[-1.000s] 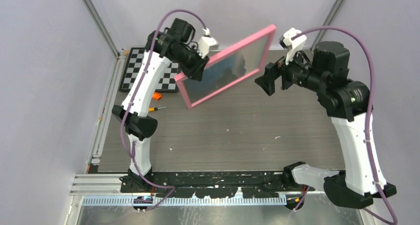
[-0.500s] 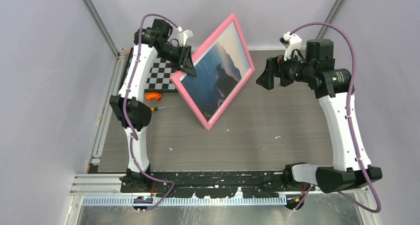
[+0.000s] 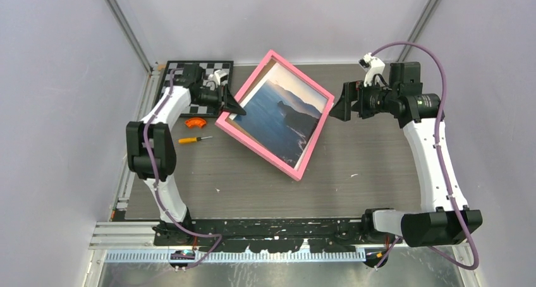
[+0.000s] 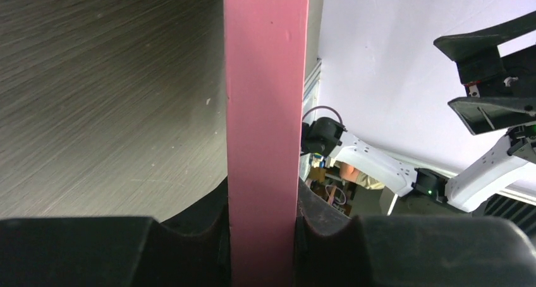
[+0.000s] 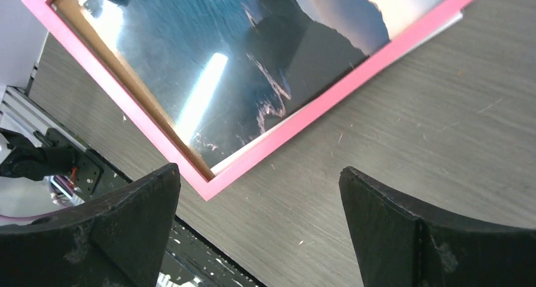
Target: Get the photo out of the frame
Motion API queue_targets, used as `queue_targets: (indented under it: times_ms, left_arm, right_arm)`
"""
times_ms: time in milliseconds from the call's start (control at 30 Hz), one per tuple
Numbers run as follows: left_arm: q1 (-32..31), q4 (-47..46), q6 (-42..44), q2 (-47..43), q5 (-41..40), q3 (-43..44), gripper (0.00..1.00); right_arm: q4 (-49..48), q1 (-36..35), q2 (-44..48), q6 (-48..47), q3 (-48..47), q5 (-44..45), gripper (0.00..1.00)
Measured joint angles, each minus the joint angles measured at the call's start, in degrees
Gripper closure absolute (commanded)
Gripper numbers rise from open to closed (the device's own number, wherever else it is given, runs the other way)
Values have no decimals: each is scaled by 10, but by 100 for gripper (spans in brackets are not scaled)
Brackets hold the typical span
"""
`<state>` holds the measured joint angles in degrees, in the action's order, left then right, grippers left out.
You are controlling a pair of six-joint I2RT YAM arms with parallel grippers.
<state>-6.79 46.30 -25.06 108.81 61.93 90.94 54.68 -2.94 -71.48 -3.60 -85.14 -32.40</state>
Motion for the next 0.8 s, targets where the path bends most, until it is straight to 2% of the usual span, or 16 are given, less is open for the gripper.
queue_targets:
  times_ms: [200,467,700,800]
  left_arm:
    - [14,-108,-9,-63,-12,-152,100]
    - [6,-173,46,-62,-5,-242,100]
    - [-16,-317,-30,-73,-1,-400,100]
    - [-26,-358,-60,-90,-19,-441,81]
  right_arm:
    - [-7,42,-3,14,62,-29,0]
    - [-16,66,-49,23,144,-45,0]
    - [-27,88,-105,34,167,-29,0]
    - [-38,90,-128,44,170,-21,0]
